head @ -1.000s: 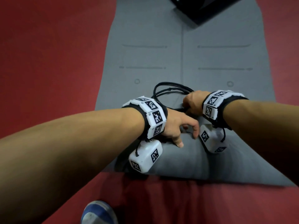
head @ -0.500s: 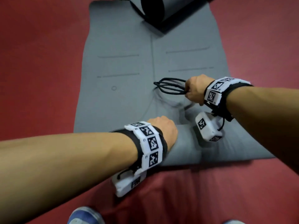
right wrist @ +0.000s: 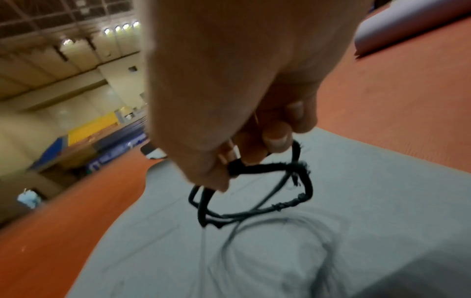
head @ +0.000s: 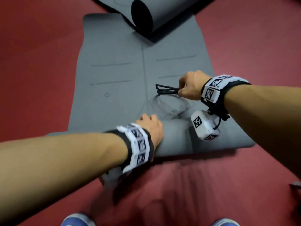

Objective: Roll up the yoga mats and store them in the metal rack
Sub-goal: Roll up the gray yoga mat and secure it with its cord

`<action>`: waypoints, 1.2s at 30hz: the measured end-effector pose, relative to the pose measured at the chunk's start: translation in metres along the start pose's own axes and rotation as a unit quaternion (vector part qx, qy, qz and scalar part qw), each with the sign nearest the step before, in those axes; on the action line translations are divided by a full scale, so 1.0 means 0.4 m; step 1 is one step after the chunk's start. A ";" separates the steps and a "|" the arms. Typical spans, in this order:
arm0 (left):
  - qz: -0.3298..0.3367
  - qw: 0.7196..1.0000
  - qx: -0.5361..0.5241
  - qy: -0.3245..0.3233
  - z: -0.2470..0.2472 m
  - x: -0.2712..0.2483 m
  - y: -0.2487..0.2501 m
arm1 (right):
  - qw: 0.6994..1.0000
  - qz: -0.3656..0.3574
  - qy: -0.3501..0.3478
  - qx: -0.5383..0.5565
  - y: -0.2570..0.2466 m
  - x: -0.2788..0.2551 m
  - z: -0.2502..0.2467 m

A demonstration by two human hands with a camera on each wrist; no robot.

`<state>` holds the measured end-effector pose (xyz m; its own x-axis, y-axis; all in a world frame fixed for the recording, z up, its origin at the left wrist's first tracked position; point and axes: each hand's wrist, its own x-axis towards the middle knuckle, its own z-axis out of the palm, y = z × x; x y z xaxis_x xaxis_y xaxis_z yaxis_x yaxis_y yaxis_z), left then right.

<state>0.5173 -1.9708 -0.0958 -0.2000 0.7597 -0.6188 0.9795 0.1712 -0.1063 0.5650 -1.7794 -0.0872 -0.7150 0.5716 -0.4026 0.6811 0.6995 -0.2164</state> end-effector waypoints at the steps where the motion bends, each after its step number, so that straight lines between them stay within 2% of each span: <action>1: 0.004 1.000 -0.008 -0.023 -0.024 0.021 -0.021 | 0.998 0.004 0.004 0.064 -0.002 -0.008 -0.009; 2: 0.005 0.998 -0.022 -0.051 -0.048 0.037 -0.043 | 0.990 0.012 0.008 0.142 -0.003 -0.017 -0.020; 4: -0.007 0.994 -0.064 -0.089 -0.084 0.055 -0.086 | 0.952 0.040 0.009 0.303 -0.007 -0.033 -0.039; 5: -0.012 0.993 -0.086 -0.084 -0.090 0.060 -0.105 | 0.930 0.065 -0.010 0.363 -0.010 -0.039 -0.045; 7: -0.017 0.992 -0.112 -0.056 -0.090 0.064 -0.135 | 0.895 0.094 -0.095 0.425 -0.024 -0.057 -0.052; 10: -0.018 0.991 -0.131 -0.005 -0.080 0.064 -0.178 | 0.869 0.079 -0.243 0.423 -0.064 -0.100 -0.044; 11: -0.019 0.991 -0.132 0.029 -0.077 0.064 -0.194 | 0.851 0.083 -0.287 0.432 -0.079 -0.113 -0.036; 12: -0.030 0.990 -0.123 0.066 -0.070 0.063 -0.214 | 0.831 0.093 -0.328 0.439 -0.096 -0.124 -0.020; 14: -0.068 0.987 -0.094 0.112 -0.048 0.075 -0.246 | 0.812 0.102 -0.414 0.399 -0.123 -0.146 0.014; 16: -0.069 0.985 -0.111 0.111 -0.029 0.087 -0.267 | 0.832 0.080 -0.472 0.281 -0.146 -0.155 0.051; 17: -0.055 0.984 -0.137 0.096 -0.022 0.091 -0.268 | 0.849 0.063 -0.479 0.215 -0.149 -0.149 0.067; 19: -0.033 0.988 -0.143 0.040 -0.017 0.088 -0.262 | 0.888 0.030 -0.444 0.117 -0.149 -0.139 0.084; 20: -0.028 0.992 -0.117 0.029 -0.010 0.086 -0.257 | 0.915 0.008 -0.395 0.084 -0.145 -0.128 0.086; 22: -0.035 0.998 -0.048 0.035 0.010 0.085 -0.247 | 0.976 -0.047 -0.209 0.027 -0.134 -0.103 0.068; 23: -0.047 0.998 -0.032 0.039 0.018 0.090 -0.242 | 0.991 -0.076 -0.108 0.011 -0.129 -0.093 0.058; 24: -0.063 0.997 -0.033 0.042 0.018 0.096 -0.239 | 0.995 -0.096 -0.038 0.000 -0.123 -0.081 0.055; 25: -0.073 0.996 -0.040 0.046 0.014 0.104 -0.235 | 0.994 -0.111 -0.004 -0.018 -0.115 -0.067 0.061; 27: -0.076 0.994 -0.049 0.058 0.003 0.112 -0.233 | 0.986 -0.128 0.005 -0.106 -0.107 -0.058 0.081; 30: -0.079 0.994 -0.042 0.059 -0.007 0.117 -0.238 | 0.970 -0.114 0.003 -0.217 -0.086 -0.048 0.126; 36: -0.067 0.995 -0.045 0.054 -0.017 0.118 -0.245 | 0.974 -0.053 0.007 -0.218 -0.068 -0.031 0.127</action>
<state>0.4119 -1.9475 -0.1092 -0.3348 0.7883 -0.5163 0.9386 0.3273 -0.1091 0.5636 -1.8272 -0.1214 -0.7820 0.4890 -0.3864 0.4727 0.8694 0.1436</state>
